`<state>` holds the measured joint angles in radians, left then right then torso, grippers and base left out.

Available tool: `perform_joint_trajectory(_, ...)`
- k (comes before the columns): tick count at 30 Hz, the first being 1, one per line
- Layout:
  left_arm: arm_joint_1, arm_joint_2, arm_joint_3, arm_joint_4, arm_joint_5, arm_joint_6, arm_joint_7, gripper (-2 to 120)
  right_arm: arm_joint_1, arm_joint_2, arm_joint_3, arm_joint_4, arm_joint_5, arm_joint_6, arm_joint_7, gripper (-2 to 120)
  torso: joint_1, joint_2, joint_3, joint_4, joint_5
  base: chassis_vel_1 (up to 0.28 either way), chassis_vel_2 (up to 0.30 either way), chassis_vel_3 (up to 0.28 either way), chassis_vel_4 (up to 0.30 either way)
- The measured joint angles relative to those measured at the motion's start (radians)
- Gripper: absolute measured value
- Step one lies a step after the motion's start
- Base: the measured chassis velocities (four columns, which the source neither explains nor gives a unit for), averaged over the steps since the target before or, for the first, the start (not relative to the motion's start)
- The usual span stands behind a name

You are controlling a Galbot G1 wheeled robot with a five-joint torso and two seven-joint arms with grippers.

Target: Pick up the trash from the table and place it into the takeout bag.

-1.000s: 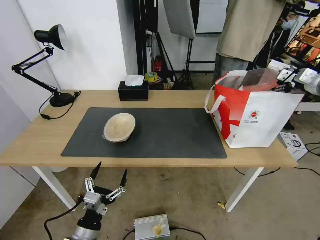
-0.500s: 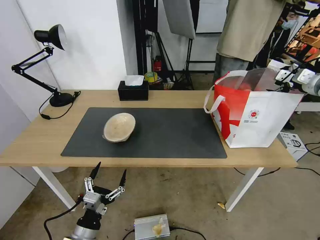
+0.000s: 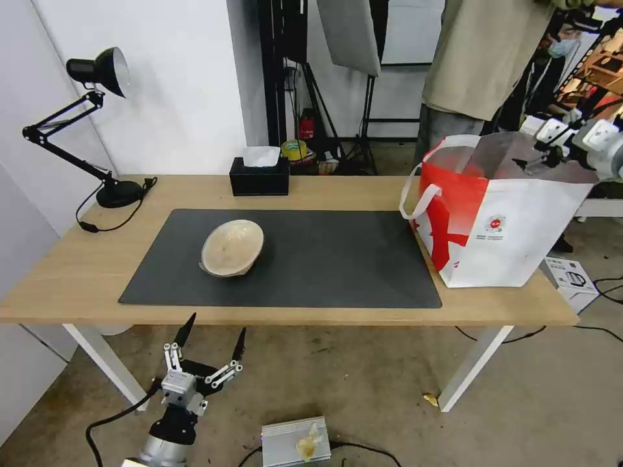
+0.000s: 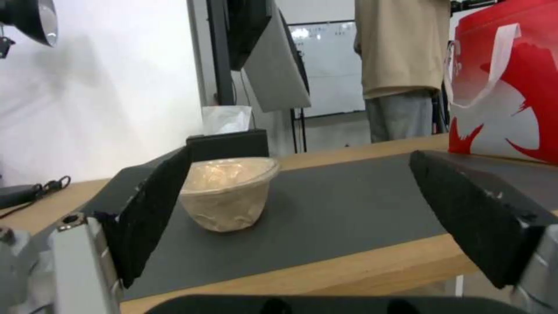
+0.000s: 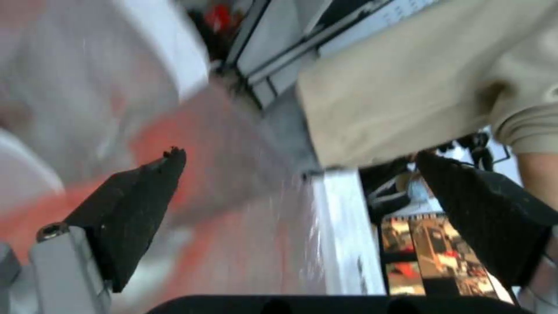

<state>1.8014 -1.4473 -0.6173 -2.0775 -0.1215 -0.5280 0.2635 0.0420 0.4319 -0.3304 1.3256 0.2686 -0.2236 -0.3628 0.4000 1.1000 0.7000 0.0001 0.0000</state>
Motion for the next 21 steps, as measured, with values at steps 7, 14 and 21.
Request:
perform_joint_trajectory(7,0.008,0.015,-0.004,-0.021,-0.006,0.002,-0.001,100,-0.051,-0.033,0.066,0.133,0.137,-0.05,0.048,100,0.0,0.0,0.0,-0.0001,-0.0003,0.0,0.0,0.0,0.0)
perform_joint_trajectory(14,0.025,0.036,-0.018,-0.046,-0.017,0.003,-0.001,100,-0.142,-0.073,0.156,0.28,0.282,-0.087,0.171,100,0.0,0.0,0.0,-0.0002,-0.0001,0.0,0.0,0.0,0.0)
perform_joint_trajectory(21,0.038,0.025,-0.023,-0.067,-0.016,0.003,-0.001,100,-0.189,-0.091,0.182,0.417,0.384,-0.082,0.34,100,0.0,0.0,0.0,-0.0002,-0.0003,0.0,0.0,0.0,0.0)
